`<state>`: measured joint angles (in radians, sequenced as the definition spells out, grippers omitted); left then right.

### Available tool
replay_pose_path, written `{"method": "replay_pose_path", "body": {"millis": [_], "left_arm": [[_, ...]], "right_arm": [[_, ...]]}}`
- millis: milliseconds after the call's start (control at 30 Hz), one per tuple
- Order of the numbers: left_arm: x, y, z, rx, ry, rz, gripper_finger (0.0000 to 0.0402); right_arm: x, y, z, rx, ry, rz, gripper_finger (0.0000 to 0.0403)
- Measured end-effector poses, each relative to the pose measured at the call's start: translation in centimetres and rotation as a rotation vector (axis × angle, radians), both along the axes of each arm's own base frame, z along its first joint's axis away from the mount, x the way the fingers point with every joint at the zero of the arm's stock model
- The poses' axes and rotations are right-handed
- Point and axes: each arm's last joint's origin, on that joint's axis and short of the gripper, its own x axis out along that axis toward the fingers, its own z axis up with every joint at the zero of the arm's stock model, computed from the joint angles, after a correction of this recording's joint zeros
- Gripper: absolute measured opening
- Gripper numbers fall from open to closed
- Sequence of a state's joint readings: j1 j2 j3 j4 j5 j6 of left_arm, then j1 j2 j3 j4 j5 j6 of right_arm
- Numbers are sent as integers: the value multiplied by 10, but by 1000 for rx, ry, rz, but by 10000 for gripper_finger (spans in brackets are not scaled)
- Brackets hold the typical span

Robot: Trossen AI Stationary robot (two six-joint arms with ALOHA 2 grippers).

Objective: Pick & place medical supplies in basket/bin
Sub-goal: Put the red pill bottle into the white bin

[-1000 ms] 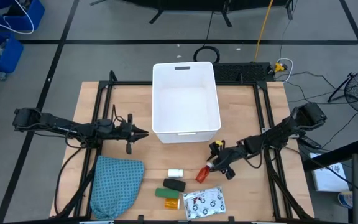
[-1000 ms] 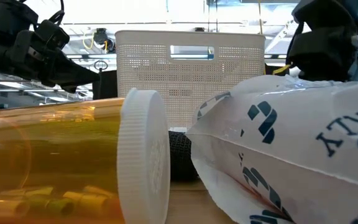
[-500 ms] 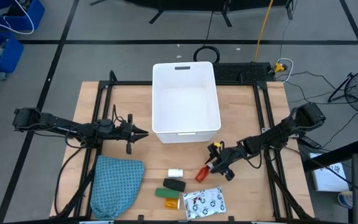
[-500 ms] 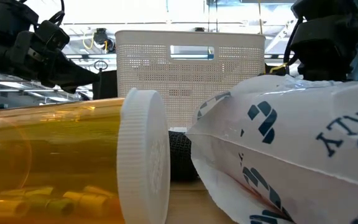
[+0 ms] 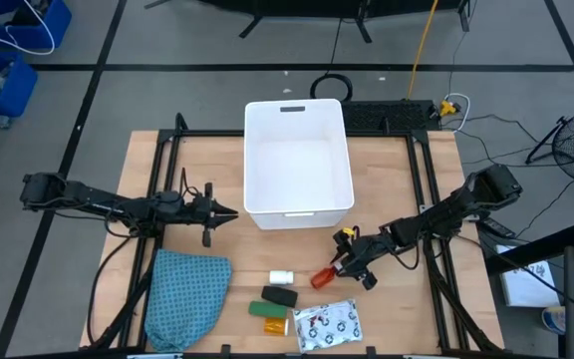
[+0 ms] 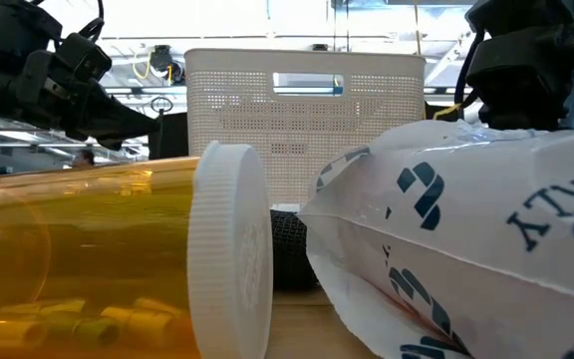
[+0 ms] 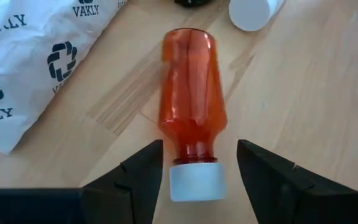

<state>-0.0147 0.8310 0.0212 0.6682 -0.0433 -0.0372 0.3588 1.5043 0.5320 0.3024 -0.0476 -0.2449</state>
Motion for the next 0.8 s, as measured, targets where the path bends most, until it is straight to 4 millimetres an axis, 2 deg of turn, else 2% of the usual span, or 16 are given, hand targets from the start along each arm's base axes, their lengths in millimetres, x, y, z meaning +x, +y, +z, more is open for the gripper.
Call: {"method": "replay_pose_path", "body": {"millis": [233,467,633,800], "left_arm": [[0,0,0,-2,0,0,51],[0,-1,0,-8,-1,-17,51],[0,-1,0,-8,-1,-18,51],[0,-1,0,-9,-1,-18,51]], "right_arm": [[0,0,-10,22,63,-27,159],[3,1,-15,26,56,-32,136],[3,1,-8,47,32,-46,117],[2,0,6,53,-33,-66,123]]}}
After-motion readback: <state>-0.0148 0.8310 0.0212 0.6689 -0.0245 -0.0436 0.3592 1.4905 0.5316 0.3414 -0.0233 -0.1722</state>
